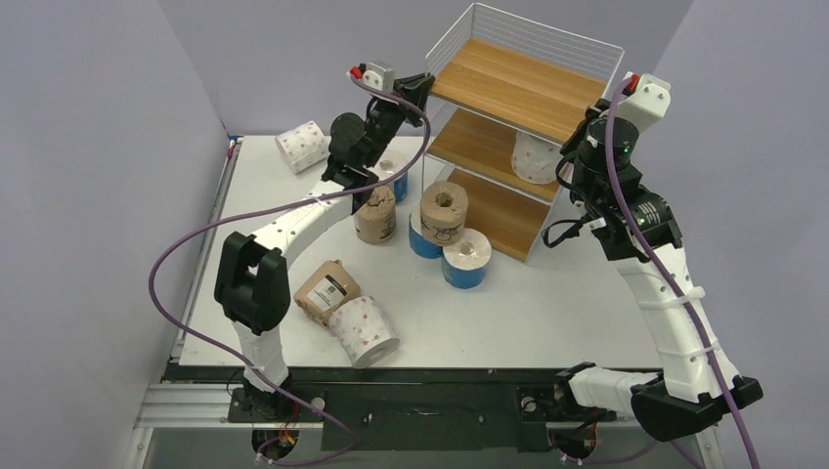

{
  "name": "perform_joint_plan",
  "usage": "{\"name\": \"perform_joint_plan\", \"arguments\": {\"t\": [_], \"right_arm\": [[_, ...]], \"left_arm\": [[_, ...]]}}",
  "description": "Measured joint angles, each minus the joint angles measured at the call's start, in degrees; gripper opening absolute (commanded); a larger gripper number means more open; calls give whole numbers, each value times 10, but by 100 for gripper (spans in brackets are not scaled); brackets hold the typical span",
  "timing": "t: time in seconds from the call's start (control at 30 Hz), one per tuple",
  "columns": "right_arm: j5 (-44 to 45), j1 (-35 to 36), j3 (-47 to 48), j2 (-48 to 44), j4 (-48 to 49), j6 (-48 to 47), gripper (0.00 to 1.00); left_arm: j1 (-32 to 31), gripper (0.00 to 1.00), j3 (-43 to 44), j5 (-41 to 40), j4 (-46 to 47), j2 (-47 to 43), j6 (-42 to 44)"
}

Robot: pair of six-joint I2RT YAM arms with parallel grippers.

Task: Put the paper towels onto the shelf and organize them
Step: Move the shelf to the center of the board.

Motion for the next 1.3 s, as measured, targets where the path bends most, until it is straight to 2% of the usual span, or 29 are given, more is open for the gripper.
{"name": "perform_joint_plan", "arguments": {"t": [0.47,0.83,1.13,1.2,1.3], "right_arm": [[-33,-47,13,81,115,5,0],[-56,-72,47,150,176,12,0],[-84,-93,70,181,190,24,0],[-85,-93,70,183,193,26,0],[-85,-94,70,182,193,28,0]], "left_arm": [[0,0,-57,-74,26,-39,19],[10,0,-54,-95,32,-32,23],[14,0,-26,-95,39,-5,18],[15,3,-26,-95,39,-4,18],[15,26,-26,-96,39,-5,18]]}}
